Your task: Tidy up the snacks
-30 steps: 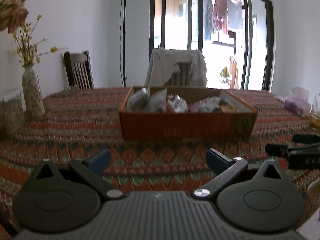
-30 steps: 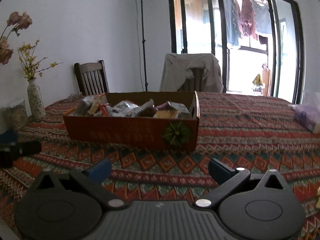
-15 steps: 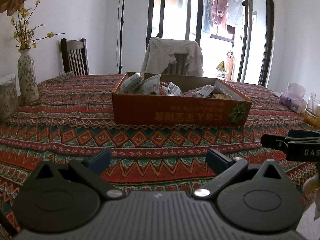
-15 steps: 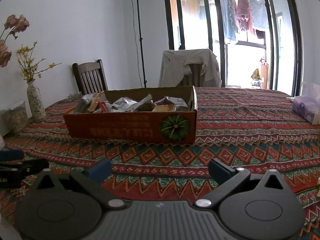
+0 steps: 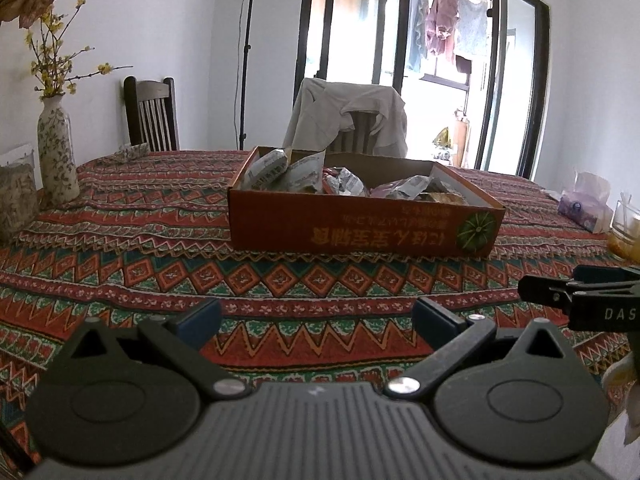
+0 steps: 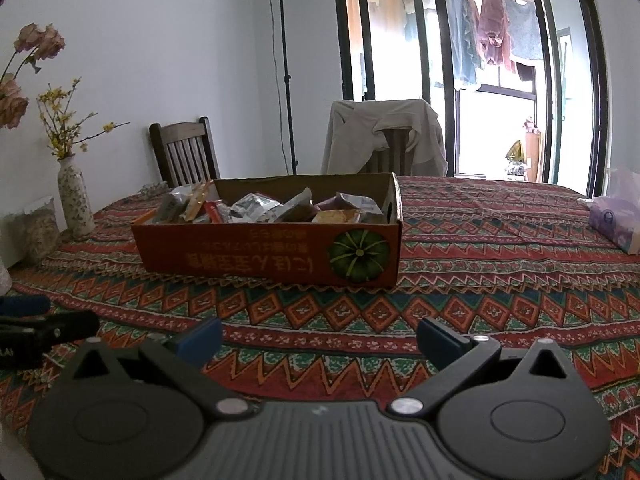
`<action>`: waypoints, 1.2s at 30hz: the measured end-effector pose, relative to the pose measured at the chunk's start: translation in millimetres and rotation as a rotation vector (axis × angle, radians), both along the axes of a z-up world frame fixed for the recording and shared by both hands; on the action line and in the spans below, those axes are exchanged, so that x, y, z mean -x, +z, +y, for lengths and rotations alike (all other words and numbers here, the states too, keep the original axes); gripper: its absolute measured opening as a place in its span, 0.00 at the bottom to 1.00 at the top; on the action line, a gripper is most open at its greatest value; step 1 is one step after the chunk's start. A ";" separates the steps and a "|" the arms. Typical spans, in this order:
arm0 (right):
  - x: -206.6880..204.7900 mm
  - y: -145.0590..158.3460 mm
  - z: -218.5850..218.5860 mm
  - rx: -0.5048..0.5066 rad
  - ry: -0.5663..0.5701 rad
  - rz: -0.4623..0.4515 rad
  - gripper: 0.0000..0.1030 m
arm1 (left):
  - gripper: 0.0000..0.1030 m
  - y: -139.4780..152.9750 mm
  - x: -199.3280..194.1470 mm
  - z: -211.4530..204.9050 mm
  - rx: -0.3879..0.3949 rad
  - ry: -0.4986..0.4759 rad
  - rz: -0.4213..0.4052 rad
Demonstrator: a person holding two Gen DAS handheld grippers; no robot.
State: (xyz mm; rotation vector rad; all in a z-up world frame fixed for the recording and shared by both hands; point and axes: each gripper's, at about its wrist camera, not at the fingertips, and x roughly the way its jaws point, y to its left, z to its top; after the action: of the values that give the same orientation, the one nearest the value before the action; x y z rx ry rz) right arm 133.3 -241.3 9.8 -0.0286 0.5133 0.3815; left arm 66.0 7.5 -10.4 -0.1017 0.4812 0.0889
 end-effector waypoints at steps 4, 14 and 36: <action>-0.7 -0.8 0.3 0.002 0.002 0.003 1.00 | 1.00 -0.2 -0.1 0.0 0.000 0.000 0.001; -0.7 -1.0 0.6 0.002 0.003 0.004 1.00 | 1.00 -1.8 -0.9 -1.4 0.002 -0.005 0.002; -0.3 -1.8 1.2 0.003 0.005 0.001 1.00 | 1.00 -1.3 0.8 -3.9 0.000 -0.013 -0.006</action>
State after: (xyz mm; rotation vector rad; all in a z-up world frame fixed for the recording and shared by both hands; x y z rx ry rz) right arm 133.6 -240.1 7.9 -0.0325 0.5147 0.3858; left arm 65.2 3.5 -11.7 -0.0988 0.4761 0.0758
